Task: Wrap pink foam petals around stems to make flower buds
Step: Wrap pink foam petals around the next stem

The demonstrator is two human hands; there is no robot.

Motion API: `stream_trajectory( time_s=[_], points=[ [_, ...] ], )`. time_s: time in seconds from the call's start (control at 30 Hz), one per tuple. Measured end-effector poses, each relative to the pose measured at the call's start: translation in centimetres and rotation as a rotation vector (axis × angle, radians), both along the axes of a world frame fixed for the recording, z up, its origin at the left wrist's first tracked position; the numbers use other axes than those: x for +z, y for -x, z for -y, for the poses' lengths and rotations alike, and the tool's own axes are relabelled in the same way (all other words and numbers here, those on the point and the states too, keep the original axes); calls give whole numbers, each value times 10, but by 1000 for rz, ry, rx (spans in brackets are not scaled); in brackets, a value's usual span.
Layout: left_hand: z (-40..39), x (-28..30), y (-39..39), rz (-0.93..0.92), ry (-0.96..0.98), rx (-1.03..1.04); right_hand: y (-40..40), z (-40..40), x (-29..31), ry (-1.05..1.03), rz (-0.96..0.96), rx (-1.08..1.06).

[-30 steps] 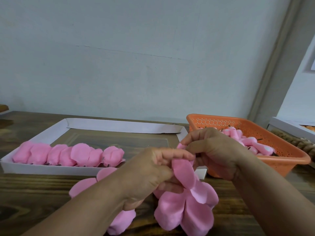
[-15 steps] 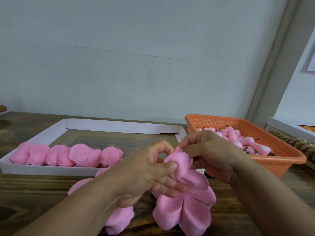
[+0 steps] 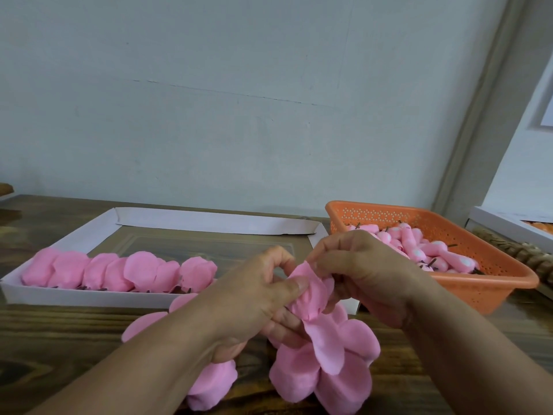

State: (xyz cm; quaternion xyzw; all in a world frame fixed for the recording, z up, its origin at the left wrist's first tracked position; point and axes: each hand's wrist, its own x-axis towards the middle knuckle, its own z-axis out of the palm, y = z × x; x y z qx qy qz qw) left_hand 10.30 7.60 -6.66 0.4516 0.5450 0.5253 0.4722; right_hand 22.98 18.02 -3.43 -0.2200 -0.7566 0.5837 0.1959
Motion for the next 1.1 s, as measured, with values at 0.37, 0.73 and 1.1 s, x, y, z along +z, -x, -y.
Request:
stream_trajectory(
  time_s=[0.37,0.73,1.1],
  points=[
    [-3,0,-11,127,-58,164,1,-3,-2,-113,-34,-164],
    [-2,-7,-23,26,-208,288,2,-6,-2,-61,-99,-233],
    [-2,-5,-24,93,-189,254,2,-1,1,-132,-66,-198]
  ],
)
